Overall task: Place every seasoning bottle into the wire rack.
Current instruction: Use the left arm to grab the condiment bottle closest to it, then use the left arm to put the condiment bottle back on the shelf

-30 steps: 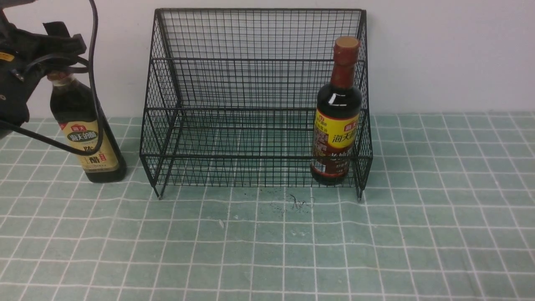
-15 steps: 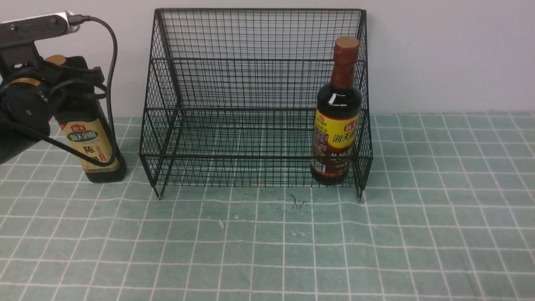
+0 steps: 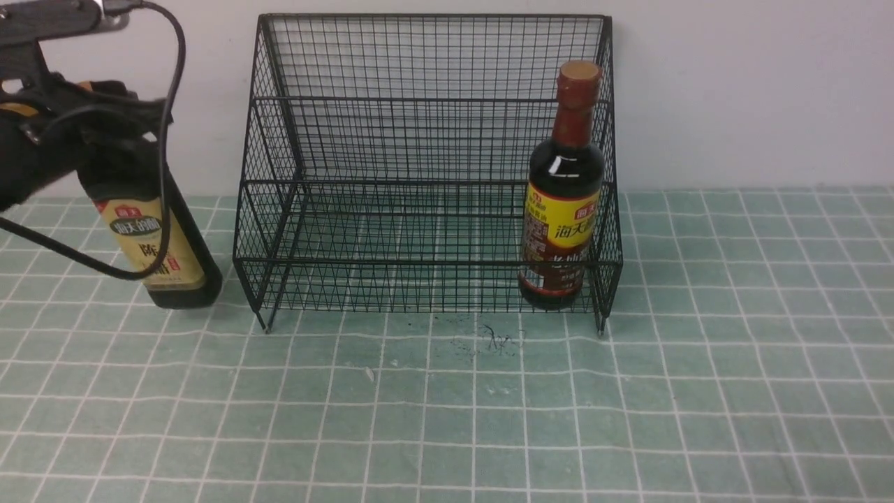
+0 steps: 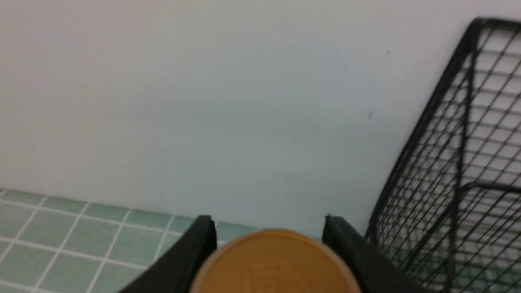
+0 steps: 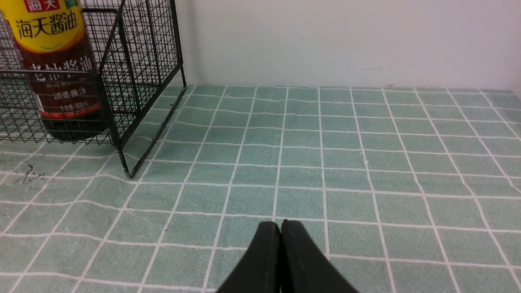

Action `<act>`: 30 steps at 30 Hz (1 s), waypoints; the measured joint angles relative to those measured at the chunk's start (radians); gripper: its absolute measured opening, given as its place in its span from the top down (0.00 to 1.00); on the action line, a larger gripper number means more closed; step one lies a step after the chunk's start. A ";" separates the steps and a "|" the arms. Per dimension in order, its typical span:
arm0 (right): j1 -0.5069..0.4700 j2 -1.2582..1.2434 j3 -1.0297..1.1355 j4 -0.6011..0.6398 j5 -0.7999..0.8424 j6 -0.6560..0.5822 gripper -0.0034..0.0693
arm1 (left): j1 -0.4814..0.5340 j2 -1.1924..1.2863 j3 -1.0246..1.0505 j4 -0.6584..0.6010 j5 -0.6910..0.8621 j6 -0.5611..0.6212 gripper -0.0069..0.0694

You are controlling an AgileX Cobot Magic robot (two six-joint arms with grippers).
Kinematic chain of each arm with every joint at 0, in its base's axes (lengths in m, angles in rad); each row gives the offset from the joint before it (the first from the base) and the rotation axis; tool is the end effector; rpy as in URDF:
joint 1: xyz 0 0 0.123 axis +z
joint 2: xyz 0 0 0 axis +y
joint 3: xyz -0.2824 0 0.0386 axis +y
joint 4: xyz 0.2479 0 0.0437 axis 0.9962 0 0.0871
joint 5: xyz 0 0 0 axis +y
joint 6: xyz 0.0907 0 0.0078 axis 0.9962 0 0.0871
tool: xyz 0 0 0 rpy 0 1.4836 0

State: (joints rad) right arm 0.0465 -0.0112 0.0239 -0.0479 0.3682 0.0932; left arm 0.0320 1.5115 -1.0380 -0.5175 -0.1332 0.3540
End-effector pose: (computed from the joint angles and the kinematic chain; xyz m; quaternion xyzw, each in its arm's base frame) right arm 0.0527 0.0009 0.1725 0.0059 0.8028 0.0214 0.5958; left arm 0.3495 0.0171 0.3087 -0.0959 0.7900 -0.0125 0.6055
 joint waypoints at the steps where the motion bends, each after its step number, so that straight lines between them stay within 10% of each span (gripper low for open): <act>1: 0.000 0.000 0.000 0.000 0.000 0.000 0.97 | 0.000 -0.036 -0.023 0.000 0.015 0.007 0.51; 15: 0.000 0.000 0.000 0.000 0.000 0.000 0.97 | -0.088 -0.134 -0.263 0.002 0.186 0.035 0.51; 30: 0.000 0.000 0.000 0.000 0.000 0.000 0.97 | -0.259 0.074 -0.397 -0.043 -0.021 0.039 0.51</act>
State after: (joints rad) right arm 0.0465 -0.0112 0.0239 -0.0479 0.3682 0.0932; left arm -0.2272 1.5851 -1.4346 -0.5607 -0.1546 0.3925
